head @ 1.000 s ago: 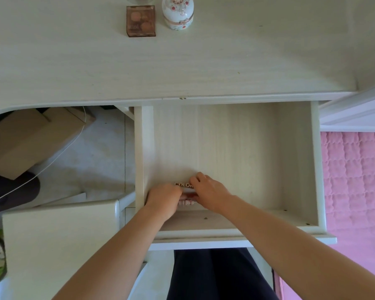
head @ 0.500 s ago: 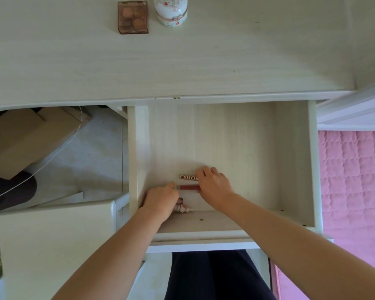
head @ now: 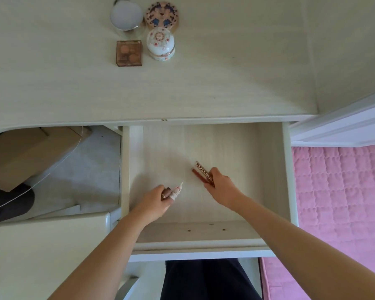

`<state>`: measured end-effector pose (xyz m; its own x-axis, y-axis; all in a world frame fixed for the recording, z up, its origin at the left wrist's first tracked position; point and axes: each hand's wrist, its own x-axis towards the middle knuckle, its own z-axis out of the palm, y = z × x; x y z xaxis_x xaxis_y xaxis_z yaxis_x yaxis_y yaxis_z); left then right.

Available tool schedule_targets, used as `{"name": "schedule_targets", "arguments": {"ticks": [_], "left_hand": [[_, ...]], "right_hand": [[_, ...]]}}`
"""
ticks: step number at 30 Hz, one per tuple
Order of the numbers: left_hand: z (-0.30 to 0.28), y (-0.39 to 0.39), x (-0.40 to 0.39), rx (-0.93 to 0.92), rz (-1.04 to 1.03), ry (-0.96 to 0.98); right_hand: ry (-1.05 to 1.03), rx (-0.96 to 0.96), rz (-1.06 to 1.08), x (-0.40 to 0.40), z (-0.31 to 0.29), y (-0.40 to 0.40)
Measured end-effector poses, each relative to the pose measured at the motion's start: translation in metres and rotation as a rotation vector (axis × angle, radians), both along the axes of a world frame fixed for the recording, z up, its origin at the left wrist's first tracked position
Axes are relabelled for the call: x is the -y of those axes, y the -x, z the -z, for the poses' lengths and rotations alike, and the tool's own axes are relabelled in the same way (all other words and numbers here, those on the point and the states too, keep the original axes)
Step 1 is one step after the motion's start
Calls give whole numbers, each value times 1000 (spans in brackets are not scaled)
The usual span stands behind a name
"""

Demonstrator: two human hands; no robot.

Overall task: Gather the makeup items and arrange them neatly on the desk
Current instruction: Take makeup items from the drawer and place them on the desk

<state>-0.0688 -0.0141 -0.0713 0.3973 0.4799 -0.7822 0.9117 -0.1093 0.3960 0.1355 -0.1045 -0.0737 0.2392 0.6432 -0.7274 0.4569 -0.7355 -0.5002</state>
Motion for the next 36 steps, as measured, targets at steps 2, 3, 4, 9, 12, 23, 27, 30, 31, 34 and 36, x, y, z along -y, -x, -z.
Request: {"name": "schedule_targets", "arguments": {"ticks": [2, 3, 4, 9, 12, 23, 27, 30, 31, 34, 36], "left_hand": [[-11, -5, 1, 56, -143, 72], [-17, -9, 2, 104, -243, 120], [-25, -13, 3, 162, -359, 165], [-75, -36, 9, 348, -699, 264], [-99, -49, 8, 453, -773, 294], [-149, -118, -54, 696, -804, 229], [-154, -155, -94, 681, -765, 157], [-151, -187, -125, 615, -733, 54], [-149, -198, -136, 584, -712, 18], [-143, -228, -163, 481, -591, -93], [-140, -243, -178, 425, -493, -195]], "right_hand": [[-16, -53, 92, 6, -13, -7], [-32, -78, 141, 8, -20, -8], [-53, -104, 187, 11, -28, -10], [-155, -295, 408, 18, -74, -18], [-210, -352, 503, 16, -98, -25], [-365, -385, 631, -49, -152, -60], [-358, -323, 662, -89, -161, -83], [-339, -284, 680, -122, -160, -102], [-324, -284, 683, -134, -159, -109], [-268, -273, 704, -165, -154, -128], [-248, -232, 713, -184, -149, -140]]}}
